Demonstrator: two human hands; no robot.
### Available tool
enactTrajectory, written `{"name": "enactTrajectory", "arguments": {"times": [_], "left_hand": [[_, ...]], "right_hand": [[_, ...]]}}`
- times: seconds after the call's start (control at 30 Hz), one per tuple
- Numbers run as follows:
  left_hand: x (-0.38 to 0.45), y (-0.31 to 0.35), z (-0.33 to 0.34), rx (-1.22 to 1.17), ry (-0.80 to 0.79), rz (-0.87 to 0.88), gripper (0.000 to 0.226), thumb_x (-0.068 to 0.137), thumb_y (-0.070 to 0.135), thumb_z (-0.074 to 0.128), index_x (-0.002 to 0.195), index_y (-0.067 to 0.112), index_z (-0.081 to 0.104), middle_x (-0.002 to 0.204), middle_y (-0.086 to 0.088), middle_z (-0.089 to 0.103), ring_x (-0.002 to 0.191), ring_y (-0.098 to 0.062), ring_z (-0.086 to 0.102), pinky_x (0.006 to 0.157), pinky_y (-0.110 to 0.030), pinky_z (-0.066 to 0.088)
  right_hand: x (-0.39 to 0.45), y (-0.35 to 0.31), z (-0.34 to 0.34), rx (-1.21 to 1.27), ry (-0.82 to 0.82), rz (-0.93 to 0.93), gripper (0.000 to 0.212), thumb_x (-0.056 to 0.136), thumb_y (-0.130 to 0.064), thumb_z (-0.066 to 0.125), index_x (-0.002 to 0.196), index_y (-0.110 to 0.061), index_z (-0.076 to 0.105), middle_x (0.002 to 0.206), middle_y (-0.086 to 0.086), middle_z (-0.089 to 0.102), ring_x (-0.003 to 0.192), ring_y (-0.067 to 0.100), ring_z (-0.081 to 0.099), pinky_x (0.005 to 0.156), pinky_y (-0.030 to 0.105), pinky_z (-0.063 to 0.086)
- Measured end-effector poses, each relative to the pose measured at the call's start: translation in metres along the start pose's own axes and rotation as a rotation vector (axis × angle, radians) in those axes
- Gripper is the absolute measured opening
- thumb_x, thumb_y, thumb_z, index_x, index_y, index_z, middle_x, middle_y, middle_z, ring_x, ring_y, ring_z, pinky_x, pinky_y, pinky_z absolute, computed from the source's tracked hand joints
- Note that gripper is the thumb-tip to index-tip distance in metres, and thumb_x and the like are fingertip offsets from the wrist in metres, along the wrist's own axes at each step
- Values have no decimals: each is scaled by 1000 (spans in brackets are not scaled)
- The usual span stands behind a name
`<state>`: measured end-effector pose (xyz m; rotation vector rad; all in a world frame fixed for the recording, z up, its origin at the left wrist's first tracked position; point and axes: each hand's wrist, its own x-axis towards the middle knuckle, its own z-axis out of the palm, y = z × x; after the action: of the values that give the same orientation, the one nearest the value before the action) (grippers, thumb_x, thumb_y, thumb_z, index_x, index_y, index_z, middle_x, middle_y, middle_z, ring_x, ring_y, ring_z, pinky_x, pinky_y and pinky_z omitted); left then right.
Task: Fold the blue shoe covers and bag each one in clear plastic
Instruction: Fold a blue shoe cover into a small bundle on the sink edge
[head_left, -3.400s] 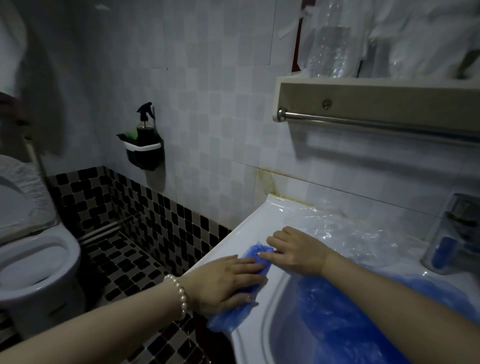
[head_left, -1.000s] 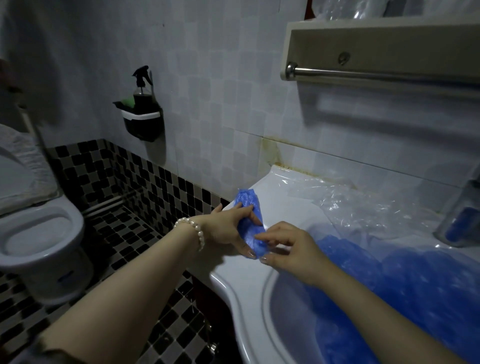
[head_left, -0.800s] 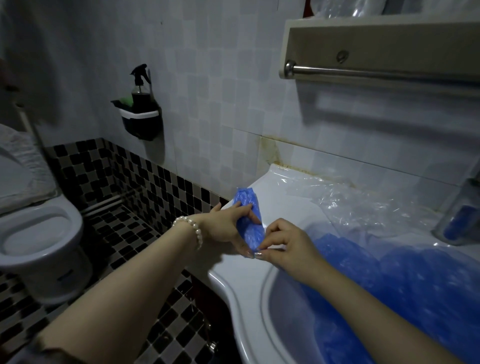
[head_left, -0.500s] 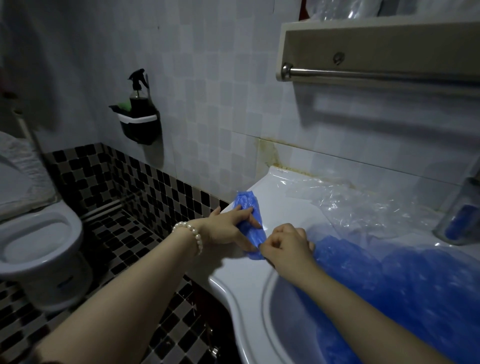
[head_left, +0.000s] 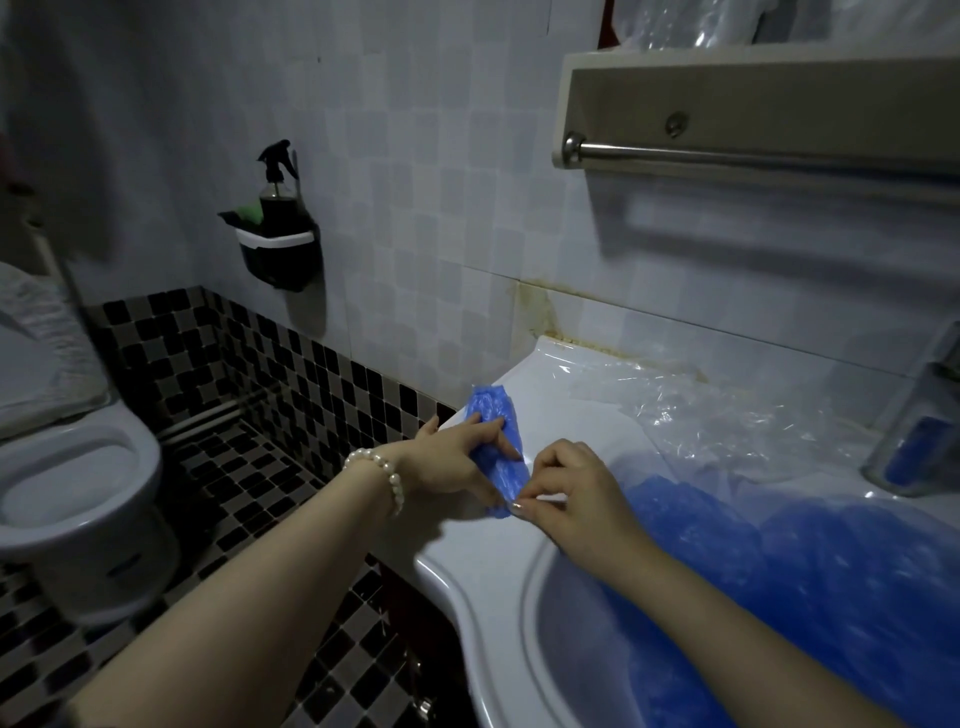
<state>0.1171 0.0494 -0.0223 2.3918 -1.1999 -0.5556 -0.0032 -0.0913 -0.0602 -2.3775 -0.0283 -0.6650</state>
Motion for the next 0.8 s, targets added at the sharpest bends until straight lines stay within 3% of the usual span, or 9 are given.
{"name": "enactTrajectory", "arguments": {"times": [0.07, 0.13, 0.23, 0.33, 0.43, 0.53, 0.63, 0.7, 0.8], "left_hand": [[0, 3, -2, -89, -20, -5, 39, 63, 40, 67, 99, 47, 53, 155, 17, 19, 144, -3, 0, 114, -44, -15], [-1, 5, -4, -201, -26, -14, 37, 57, 41, 58, 93, 47, 58, 153, 18, 23, 144, -2, 1, 113, -43, -16], [0, 4, -2, -130, -24, -2, 41, 56, 45, 60, 97, 48, 56, 154, 18, 20, 144, -1, 0, 113, -45, -16], [0, 2, -2, -48, -25, -1, 43, 63, 41, 70, 100, 51, 51, 155, 18, 17, 144, -3, 0, 113, -46, -16], [0, 0, -3, -17, -30, 5, 39, 77, 27, 72, 100, 49, 49, 156, 16, 15, 145, -6, -1, 113, -46, -16], [0, -1, -2, -4, -19, 3, 40, 79, 28, 71, 102, 50, 48, 156, 16, 15, 144, -7, 1, 114, -44, -16], [0, -2, -2, 2, -16, 2, 43, 78, 27, 72, 108, 47, 49, 155, 16, 16, 144, -8, 1, 114, -42, -16], [0, 0, -3, -12, -39, 2, 44, 75, 29, 73, 108, 46, 50, 155, 16, 15, 144, -8, -1, 114, -44, -16], [-1, 4, -4, -132, -47, -7, 46, 57, 39, 62, 103, 47, 57, 154, 18, 20, 144, -3, 1, 113, -46, -17]], "right_hand": [[2, -7, 4, -63, -7, 74, 6, 77, -15, 71, 72, -13, 71, 83, -17, 44, 93, 16, 46, 85, 40, 46], [6, -14, 2, -147, -118, 235, 11, 83, -17, 63, 74, -20, 66, 97, -12, 48, 108, 17, 41, 94, 30, 33], [13, -22, -1, -282, -238, 340, 26, 89, -24, 53, 65, -31, 47, 119, -7, 46, 118, 17, 33, 89, 26, 21], [15, -23, -1, -280, -229, 321, 32, 88, -26, 56, 60, -36, 43, 116, -7, 47, 116, 16, 37, 89, 27, 23], [6, -10, 0, 96, -55, 195, 34, 77, -14, 74, 74, -42, 56, 101, -8, 50, 93, 12, 54, 89, 29, 42], [-2, 4, -7, 406, -90, 130, 28, 68, -1, 81, 80, -25, 73, 95, 0, 51, 85, 11, 58, 77, 23, 54], [1, 7, -6, 287, -89, 96, 12, 68, -3, 82, 75, -11, 76, 87, -2, 52, 84, 9, 56, 72, 20, 52], [4, 4, 0, 118, -18, 55, 6, 71, -7, 79, 73, -11, 75, 83, -9, 50, 87, 14, 53, 73, 29, 52], [6, -8, 9, -107, 0, 144, 11, 81, -13, 67, 71, -18, 67, 89, -11, 47, 99, 17, 44, 91, 37, 43]]}}
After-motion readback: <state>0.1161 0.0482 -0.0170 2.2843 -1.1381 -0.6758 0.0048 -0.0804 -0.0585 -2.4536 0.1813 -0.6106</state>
